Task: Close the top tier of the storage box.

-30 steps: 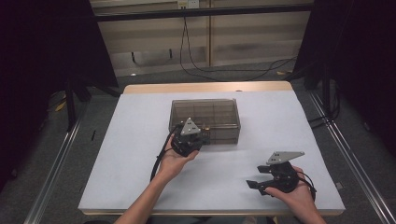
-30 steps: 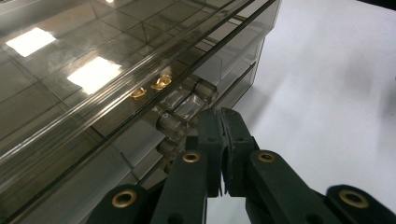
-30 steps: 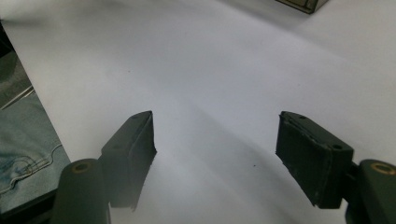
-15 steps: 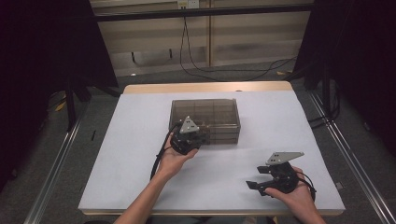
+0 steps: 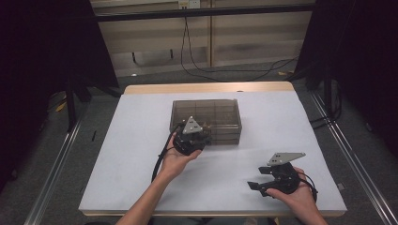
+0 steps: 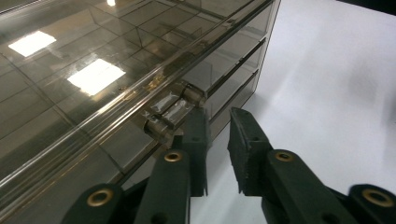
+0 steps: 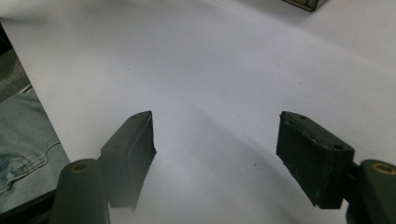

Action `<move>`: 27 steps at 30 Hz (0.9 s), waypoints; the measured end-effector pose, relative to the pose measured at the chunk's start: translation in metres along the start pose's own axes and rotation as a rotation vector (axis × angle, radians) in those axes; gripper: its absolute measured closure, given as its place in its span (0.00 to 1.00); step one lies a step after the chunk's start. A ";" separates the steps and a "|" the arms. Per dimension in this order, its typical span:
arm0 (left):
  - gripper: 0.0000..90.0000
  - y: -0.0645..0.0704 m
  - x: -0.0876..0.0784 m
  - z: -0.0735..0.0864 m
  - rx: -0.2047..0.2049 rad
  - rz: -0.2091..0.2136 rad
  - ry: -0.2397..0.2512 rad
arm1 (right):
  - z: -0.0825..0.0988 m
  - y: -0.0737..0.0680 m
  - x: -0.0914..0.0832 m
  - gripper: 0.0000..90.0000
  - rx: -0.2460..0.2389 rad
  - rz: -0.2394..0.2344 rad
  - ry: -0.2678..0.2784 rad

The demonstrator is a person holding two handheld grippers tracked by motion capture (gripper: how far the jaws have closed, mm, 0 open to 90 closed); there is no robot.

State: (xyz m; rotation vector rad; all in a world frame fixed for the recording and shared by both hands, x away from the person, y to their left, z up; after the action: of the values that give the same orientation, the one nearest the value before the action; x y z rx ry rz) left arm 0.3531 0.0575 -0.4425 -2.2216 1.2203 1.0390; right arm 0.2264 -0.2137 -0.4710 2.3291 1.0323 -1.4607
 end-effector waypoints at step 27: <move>0.08 0.010 -0.043 0.016 0.041 0.082 0.017 | -0.002 0.004 -0.008 0.20 0.030 -0.015 0.095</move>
State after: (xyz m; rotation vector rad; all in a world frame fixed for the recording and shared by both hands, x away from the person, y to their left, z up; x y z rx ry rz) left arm 0.3227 0.0859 -0.4199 -2.1700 1.3385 1.0191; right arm 0.2284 -0.2192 -0.4638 2.4385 1.0609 -1.3919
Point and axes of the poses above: each handheld gripper's, and its own axes: x roughly forward along the jaws, z roughly out of its underside, y roughly to its right, the point moved 2 cm from there along x, roughly forward along the jaws, and after that the axes turned 14 degrees about -y, right-handed, at the moved point
